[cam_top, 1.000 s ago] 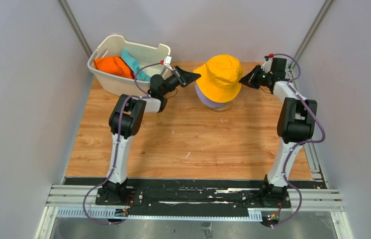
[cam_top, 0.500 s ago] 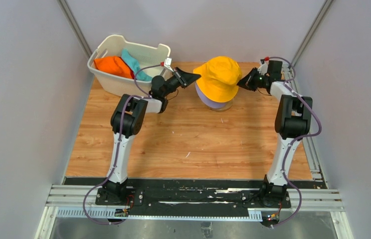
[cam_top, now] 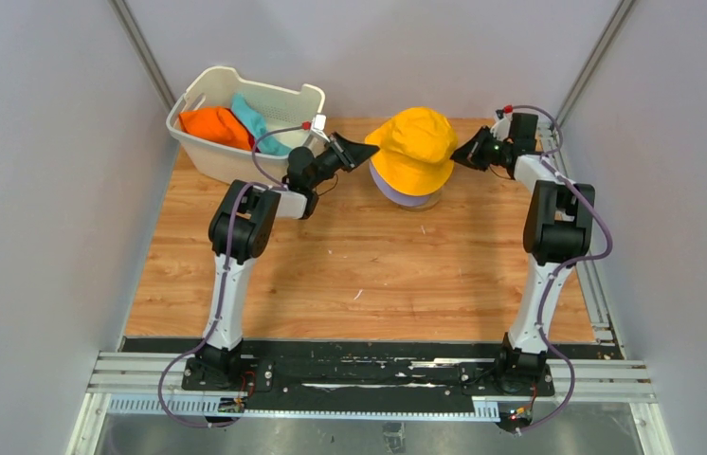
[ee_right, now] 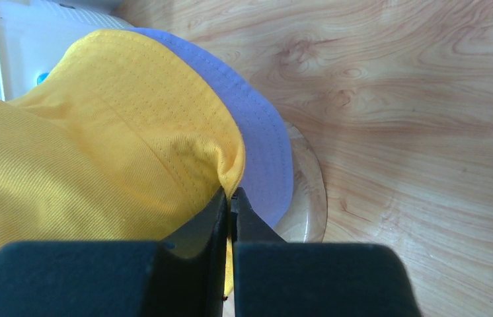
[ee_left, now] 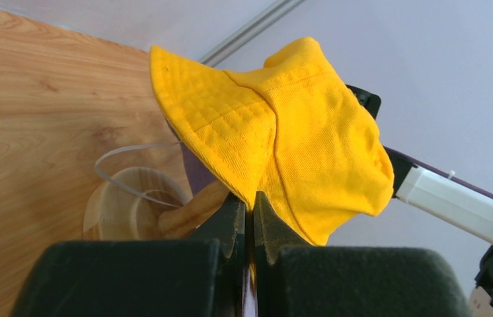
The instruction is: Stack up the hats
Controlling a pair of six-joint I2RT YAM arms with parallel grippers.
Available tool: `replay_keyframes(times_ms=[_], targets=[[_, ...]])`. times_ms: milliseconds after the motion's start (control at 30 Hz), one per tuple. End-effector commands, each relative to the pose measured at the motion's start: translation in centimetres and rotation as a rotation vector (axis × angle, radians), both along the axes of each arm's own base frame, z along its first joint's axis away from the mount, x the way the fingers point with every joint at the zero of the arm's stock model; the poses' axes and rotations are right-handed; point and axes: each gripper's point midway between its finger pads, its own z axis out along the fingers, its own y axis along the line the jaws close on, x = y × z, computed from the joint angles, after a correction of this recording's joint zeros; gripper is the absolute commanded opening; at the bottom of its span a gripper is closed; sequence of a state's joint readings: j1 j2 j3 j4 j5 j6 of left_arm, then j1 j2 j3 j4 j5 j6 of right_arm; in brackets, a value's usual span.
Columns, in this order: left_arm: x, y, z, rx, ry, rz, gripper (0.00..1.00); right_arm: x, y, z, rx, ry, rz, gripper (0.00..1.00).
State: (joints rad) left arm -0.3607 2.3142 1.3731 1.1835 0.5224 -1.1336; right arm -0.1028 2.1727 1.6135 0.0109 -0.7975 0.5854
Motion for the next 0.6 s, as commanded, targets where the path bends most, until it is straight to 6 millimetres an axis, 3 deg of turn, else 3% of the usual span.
replay_keyframes(times_ms=[0,200,333,467,567], targets=[[1.1,2.6,-11.0,0.124,0.351,0.108,0.0,0.0,0.3,2.7,-0.011,-0.076,-0.001,0.01],[1.5,2.6,-12.8,0.143,0.403,0.113,0.0,-0.6,0.5,4.9,-0.006,-0.134,0.014,0.01],[1.7,2.5,-13.6,0.152,0.424,0.114,0.0,-0.4,0.6,4.6,0.006,-0.129,0.018,0.01],[1.7,2.4,-13.0,0.135,0.415,0.108,0.01,-0.3,0.9,4.3,0.012,-0.125,0.025,0.01],[1.6,2.3,-11.5,0.113,0.389,0.101,0.13,-0.4,0.8,4.5,0.004,-0.131,0.023,0.06]])
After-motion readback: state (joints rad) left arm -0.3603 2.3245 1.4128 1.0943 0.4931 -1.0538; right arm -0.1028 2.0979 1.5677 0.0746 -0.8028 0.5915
